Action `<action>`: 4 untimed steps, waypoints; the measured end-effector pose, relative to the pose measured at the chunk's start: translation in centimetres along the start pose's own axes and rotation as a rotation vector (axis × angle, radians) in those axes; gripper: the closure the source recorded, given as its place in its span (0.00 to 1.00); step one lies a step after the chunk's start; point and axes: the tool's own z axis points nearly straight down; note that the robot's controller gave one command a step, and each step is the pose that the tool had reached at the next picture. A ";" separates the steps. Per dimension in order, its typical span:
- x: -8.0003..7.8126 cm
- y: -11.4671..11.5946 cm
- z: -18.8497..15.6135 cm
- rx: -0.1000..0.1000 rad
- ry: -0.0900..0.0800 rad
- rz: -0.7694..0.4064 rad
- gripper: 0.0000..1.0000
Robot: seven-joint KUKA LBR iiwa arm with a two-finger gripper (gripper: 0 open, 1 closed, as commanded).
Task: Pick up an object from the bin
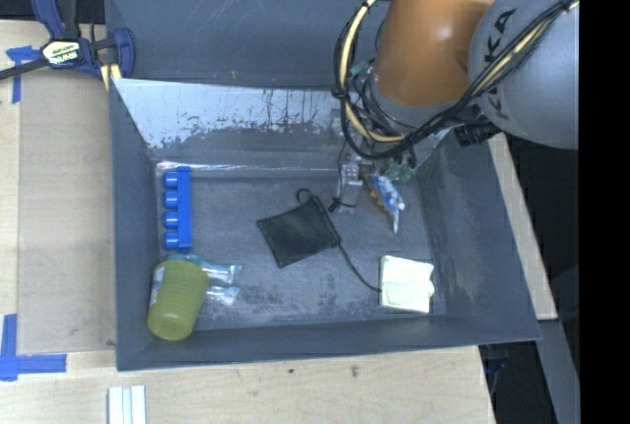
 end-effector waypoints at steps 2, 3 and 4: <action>2.3 0.7 7.4 0.000 0.001 0.006 0.00; 1.4 0.0 5.1 0.001 0.011 -0.164 0.00; 1.5 2.6 6.0 -0.001 -0.018 -0.209 0.00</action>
Offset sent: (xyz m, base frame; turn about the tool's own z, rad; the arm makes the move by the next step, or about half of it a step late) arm -0.0255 -0.0060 -0.1089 -0.0586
